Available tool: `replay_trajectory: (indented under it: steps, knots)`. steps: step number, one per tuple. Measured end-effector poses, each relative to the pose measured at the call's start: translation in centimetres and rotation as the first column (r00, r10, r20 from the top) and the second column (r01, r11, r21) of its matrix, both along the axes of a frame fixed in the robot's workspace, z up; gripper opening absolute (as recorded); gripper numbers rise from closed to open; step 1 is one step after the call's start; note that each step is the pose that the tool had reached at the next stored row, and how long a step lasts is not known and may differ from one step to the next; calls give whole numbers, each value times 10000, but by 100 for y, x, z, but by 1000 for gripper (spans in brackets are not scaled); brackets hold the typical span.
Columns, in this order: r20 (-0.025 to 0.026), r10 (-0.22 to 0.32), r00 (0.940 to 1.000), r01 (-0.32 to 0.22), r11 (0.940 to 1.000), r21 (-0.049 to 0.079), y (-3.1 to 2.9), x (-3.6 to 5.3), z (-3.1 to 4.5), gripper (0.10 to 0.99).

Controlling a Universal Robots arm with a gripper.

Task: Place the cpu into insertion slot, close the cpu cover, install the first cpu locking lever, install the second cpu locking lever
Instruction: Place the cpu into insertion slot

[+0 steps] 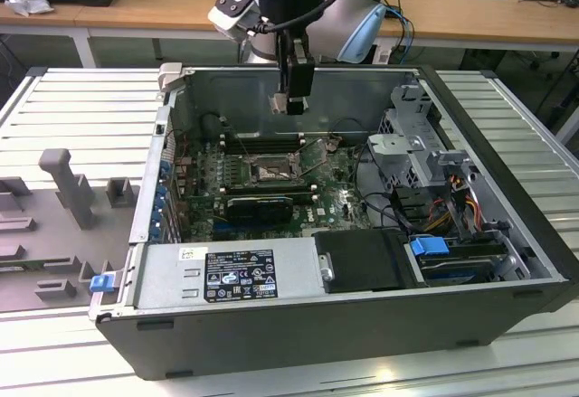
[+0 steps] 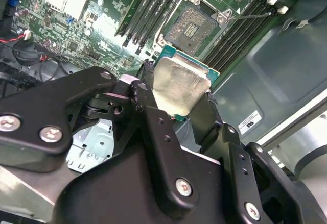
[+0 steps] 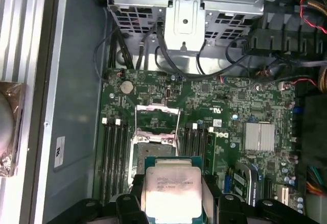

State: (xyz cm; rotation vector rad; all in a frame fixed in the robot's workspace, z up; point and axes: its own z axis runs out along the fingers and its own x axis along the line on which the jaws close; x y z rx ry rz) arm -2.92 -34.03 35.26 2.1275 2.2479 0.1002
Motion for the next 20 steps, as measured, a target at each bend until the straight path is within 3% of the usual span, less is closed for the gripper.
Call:
replay_trajectory:
  steps: [11,20]
  knots:
    - [-16,-10,10000,10,10000,-33,4,1,-185,525]
    - [-17,-11,10000,11,10000,-34,51,-4,-373,525]
